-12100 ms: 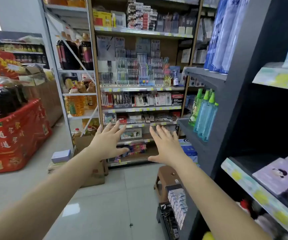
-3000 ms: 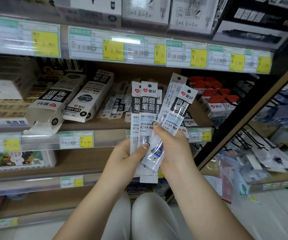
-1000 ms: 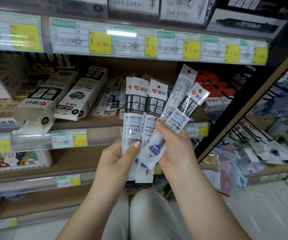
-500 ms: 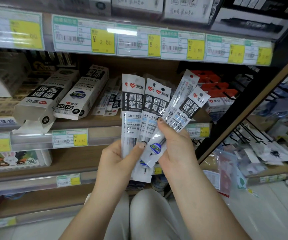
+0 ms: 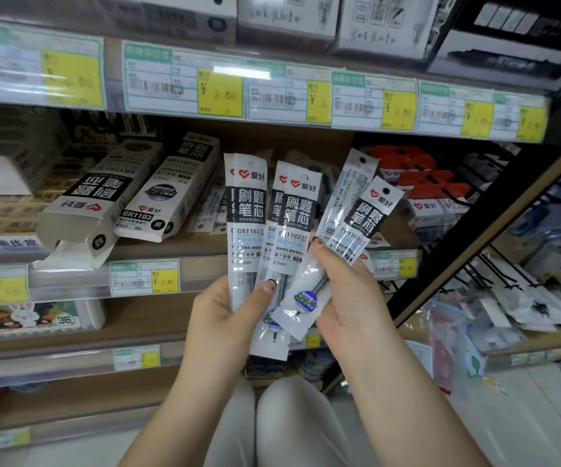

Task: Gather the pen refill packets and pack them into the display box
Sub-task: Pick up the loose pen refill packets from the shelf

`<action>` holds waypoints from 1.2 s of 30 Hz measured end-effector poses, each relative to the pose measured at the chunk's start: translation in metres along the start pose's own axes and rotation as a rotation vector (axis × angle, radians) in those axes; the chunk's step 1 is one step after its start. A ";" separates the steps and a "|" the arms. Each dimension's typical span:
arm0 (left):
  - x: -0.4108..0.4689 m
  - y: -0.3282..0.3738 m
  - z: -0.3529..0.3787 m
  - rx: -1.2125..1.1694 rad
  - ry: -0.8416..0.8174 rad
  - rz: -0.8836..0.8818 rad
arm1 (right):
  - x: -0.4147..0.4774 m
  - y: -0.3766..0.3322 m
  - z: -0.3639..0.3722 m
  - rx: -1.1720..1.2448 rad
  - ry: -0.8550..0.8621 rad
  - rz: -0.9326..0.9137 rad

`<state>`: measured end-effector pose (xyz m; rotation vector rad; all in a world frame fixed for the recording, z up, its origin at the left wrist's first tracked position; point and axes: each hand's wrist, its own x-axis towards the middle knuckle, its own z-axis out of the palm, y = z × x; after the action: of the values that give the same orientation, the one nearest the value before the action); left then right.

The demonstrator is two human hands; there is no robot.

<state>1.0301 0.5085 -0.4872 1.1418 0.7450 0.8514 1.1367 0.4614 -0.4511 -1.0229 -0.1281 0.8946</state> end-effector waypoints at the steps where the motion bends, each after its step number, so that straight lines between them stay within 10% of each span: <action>1: 0.000 0.000 0.000 0.007 0.019 0.001 | 0.000 0.000 -0.001 -0.003 0.006 0.010; 28: -0.006 0.013 -0.002 0.083 0.061 -0.117 | -0.019 -0.026 -0.025 -0.904 -0.118 -0.445; 36: -0.008 0.004 0.004 0.276 0.144 0.066 | -0.007 -0.007 -0.022 -0.535 -0.038 -0.236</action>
<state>1.0292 0.5004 -0.4819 1.3652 0.9700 0.9120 1.1467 0.4398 -0.4550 -1.4508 -0.5310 0.6743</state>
